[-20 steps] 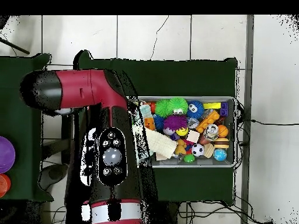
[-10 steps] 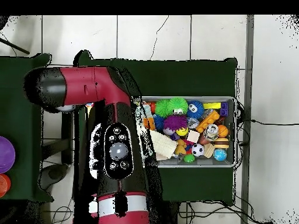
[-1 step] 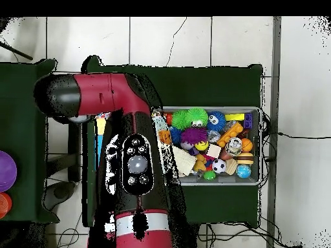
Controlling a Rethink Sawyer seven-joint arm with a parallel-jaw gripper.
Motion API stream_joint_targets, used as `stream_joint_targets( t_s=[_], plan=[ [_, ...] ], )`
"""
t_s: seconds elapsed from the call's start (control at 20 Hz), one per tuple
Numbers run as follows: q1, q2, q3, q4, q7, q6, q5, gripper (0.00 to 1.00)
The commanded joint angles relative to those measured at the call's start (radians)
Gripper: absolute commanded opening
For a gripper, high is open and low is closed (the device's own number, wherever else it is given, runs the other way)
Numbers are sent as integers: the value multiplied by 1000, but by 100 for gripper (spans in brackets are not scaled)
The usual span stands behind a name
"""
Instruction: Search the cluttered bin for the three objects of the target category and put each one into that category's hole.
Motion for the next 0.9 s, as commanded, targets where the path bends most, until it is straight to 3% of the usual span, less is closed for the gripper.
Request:
stream_joint_targets(
  t_s=[0.05,0.9],
  plan=[
    [-42,64,98,-7,-123,12,-67,0],
    [-41,97,119,-36,-76,-18,-96,0]
  ],
)
